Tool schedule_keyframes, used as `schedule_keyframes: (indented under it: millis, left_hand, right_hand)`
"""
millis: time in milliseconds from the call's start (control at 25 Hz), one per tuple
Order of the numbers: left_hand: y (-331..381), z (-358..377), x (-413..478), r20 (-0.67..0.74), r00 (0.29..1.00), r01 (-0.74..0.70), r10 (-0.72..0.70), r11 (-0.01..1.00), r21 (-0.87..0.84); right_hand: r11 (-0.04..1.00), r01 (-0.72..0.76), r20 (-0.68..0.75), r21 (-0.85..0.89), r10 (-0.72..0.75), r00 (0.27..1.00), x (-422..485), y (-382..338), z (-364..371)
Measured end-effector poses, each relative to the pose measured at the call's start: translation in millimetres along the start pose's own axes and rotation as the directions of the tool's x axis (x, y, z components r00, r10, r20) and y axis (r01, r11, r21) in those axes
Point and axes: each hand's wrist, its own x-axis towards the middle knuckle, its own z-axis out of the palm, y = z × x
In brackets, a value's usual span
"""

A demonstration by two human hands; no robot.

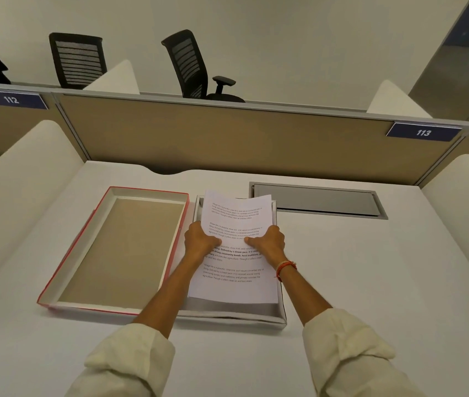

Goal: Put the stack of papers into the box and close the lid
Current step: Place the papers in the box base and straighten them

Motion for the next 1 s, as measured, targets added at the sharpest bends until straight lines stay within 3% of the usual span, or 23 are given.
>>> schedule_keyframes:
  millis: [1000]
  left_hand:
    - [-23, 18, 12, 0.022, 1.0, 0.005, -0.007, 0.999, 0.053]
  right_hand:
    - [0.995, -0.049, 0.092, -0.085, 0.057, 0.994, 21, 17, 23]
